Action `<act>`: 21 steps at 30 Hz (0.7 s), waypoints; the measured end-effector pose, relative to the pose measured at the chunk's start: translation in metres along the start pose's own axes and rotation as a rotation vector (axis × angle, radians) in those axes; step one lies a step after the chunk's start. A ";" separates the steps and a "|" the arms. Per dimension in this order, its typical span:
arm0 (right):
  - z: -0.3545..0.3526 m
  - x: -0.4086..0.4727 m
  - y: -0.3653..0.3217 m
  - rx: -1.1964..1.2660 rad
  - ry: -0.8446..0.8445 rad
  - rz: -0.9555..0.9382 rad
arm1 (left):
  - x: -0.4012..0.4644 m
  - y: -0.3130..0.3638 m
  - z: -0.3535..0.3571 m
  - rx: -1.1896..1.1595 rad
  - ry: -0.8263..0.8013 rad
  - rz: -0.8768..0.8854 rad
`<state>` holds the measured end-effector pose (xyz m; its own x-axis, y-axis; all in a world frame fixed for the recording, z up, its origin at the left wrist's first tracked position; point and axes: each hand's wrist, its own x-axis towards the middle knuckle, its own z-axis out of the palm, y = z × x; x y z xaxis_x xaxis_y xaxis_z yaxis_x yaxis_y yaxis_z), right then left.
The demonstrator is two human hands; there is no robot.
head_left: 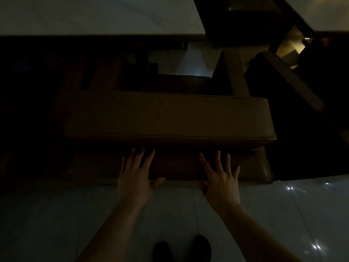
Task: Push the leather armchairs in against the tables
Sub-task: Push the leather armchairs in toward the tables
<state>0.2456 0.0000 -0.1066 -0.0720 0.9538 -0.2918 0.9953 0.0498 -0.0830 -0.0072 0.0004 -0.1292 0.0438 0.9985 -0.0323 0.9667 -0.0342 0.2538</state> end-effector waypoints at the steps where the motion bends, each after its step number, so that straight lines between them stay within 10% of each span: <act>1: 0.001 0.000 0.000 -0.004 0.009 -0.001 | 0.000 0.000 0.000 -0.005 0.012 -0.001; 21: 0.000 0.002 0.009 0.009 -0.028 -0.025 | 0.002 0.006 0.007 -0.062 0.073 -0.049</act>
<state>0.2542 0.0020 -0.1081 -0.0986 0.9435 -0.3163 0.9926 0.0707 -0.0986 0.0010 0.0023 -0.1349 -0.0236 0.9994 0.0242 0.9495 0.0148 0.3135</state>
